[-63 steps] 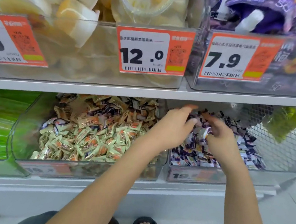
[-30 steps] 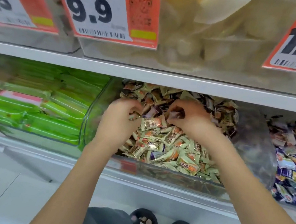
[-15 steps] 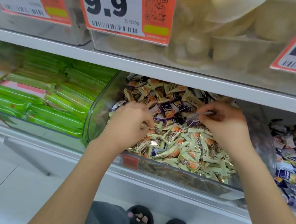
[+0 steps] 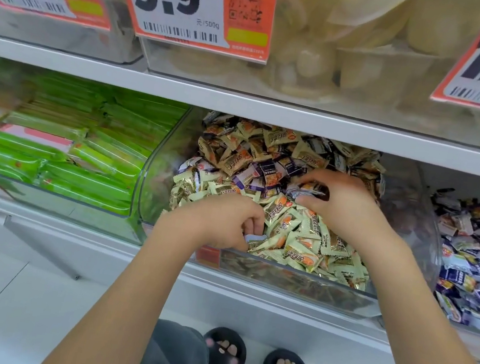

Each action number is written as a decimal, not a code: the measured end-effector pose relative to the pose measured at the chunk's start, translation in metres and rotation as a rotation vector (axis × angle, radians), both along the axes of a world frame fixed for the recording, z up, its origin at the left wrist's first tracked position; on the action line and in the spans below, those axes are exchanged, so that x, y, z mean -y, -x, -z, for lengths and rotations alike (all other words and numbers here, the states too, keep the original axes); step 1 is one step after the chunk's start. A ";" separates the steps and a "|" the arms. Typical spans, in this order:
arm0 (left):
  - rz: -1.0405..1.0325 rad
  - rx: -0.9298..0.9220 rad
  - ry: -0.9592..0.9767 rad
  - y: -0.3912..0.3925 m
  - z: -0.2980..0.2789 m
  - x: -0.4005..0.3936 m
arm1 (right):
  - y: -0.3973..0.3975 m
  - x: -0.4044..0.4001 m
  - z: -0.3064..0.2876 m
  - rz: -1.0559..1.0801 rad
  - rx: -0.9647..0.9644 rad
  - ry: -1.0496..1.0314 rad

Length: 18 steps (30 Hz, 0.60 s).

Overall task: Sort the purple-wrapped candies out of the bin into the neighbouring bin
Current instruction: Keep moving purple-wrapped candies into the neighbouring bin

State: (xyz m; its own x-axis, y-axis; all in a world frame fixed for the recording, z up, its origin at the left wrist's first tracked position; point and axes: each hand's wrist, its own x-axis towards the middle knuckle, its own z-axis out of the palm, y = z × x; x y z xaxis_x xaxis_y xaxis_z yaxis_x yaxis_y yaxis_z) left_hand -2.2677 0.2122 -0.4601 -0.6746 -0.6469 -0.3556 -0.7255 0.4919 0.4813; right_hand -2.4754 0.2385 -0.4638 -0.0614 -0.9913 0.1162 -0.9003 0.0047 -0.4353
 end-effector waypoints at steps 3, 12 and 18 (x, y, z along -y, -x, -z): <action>-0.131 -0.203 -0.061 -0.012 0.000 -0.001 | -0.002 0.008 -0.001 -0.019 -0.193 -0.072; -0.512 -0.606 0.042 -0.014 -0.011 -0.001 | -0.010 0.010 0.010 -0.043 -0.327 0.041; -0.577 -0.723 0.010 -0.005 -0.012 -0.007 | -0.008 0.011 0.007 0.037 -0.080 0.068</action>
State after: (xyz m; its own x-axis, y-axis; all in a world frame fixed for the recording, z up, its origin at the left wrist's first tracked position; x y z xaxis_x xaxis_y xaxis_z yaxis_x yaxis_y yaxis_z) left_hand -2.2626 0.2190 -0.4482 -0.3023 -0.9526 0.0338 -0.3840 0.1541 0.9104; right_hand -2.4679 0.2275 -0.4707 -0.0857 -0.9782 0.1893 -0.9318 0.0114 -0.3629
